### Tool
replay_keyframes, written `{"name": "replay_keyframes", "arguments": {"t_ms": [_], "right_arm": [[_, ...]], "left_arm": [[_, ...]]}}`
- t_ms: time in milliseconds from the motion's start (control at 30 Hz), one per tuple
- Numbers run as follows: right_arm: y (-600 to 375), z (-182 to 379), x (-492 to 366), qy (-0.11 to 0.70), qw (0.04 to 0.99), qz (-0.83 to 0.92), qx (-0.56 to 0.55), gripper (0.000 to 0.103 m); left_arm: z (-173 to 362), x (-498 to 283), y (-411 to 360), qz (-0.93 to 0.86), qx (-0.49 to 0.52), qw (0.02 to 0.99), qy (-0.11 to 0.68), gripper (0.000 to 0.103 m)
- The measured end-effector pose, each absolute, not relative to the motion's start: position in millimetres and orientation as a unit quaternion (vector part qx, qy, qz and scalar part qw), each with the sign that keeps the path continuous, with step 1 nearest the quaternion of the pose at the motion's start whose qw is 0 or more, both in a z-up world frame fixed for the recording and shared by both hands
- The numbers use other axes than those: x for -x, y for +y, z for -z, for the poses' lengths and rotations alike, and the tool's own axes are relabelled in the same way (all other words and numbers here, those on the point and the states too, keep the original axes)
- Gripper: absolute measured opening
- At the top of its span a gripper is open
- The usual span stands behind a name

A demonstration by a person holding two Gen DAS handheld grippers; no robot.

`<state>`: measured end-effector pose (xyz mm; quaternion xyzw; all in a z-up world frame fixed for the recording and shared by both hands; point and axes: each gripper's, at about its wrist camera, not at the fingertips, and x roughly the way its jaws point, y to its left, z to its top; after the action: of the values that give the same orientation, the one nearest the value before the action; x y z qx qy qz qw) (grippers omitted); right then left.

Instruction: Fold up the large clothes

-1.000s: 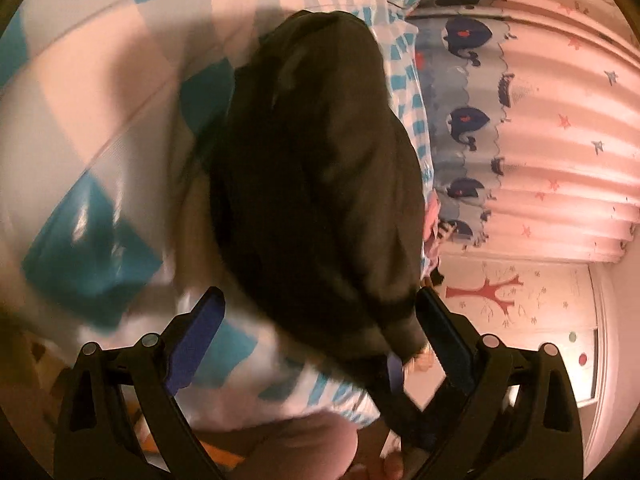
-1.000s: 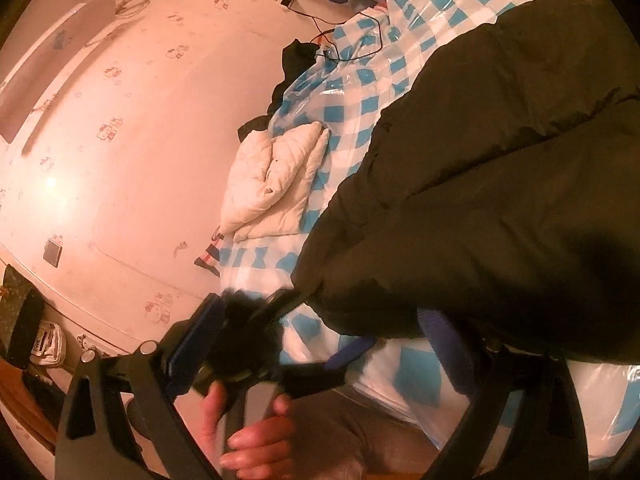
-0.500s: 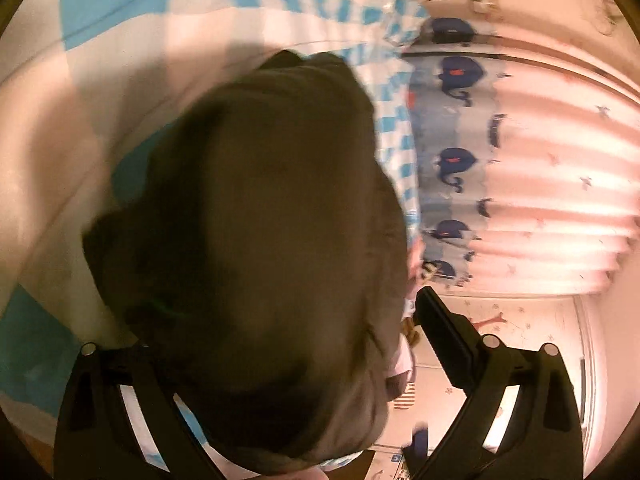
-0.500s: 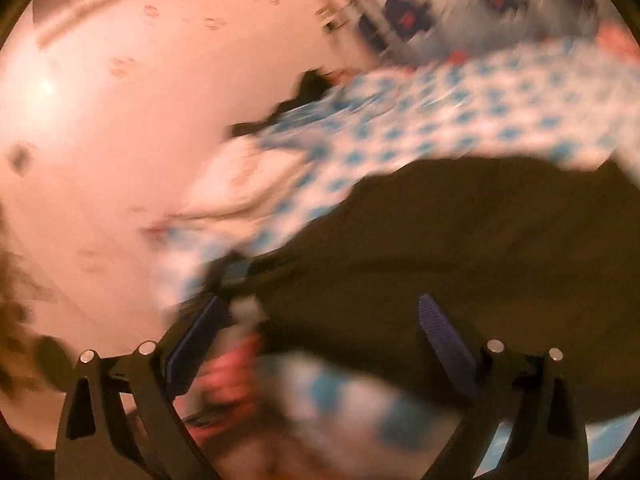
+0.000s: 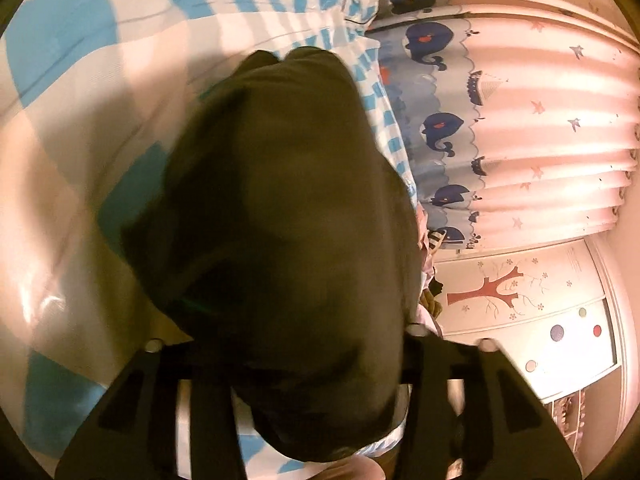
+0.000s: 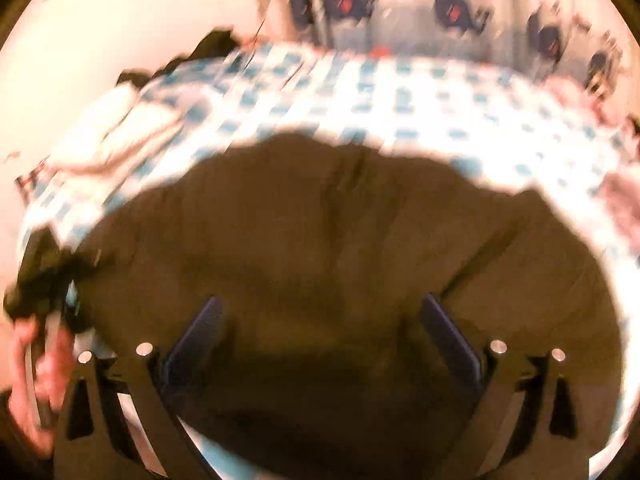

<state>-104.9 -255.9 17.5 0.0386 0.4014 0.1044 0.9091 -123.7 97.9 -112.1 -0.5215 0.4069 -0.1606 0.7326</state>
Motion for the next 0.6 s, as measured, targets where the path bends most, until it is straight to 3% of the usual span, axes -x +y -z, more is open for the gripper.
{"name": "replay_keyframes", "arguments": {"t_ms": [33,167,267,300,367,433,600], "right_arm": [[-259.5,-21.9,91.5,0.401,0.911,-0.087,-0.033,0.096],[-267.8,-6.0,26.2,0.424,0.906,-0.011,0.006,0.096],[-263.4,46.8,-5.2,0.471,0.882,0.005,0.006,0.096],[-260.7,52.5,-2.6,0.468,0.883,0.008,0.014,0.096],[-256.1,51.6,0.3,0.477,0.879,0.002,0.023,0.096],[-264.1,37.1,5.5,0.461,0.887,-0.022,0.002,0.096],[-267.2,5.6,-17.4,0.423,0.906,-0.015,0.015,0.096]], "left_arm": [[117.4,122.7,102.3,0.156,0.537,0.723,0.405,0.06],[124.1,115.4,109.1,0.17,0.569,0.704,0.39,0.071],[122.7,106.6,102.4,0.179,0.556,0.714,0.387,0.071],[122.9,104.1,99.6,0.183,0.552,0.717,0.385,0.069],[126.8,102.9,99.3,0.187,0.538,0.723,0.391,0.044],[127.8,102.8,101.3,0.183,0.534,0.726,0.392,0.034],[118.6,102.6,99.4,0.178,0.514,0.748,0.38,0.025]]}}
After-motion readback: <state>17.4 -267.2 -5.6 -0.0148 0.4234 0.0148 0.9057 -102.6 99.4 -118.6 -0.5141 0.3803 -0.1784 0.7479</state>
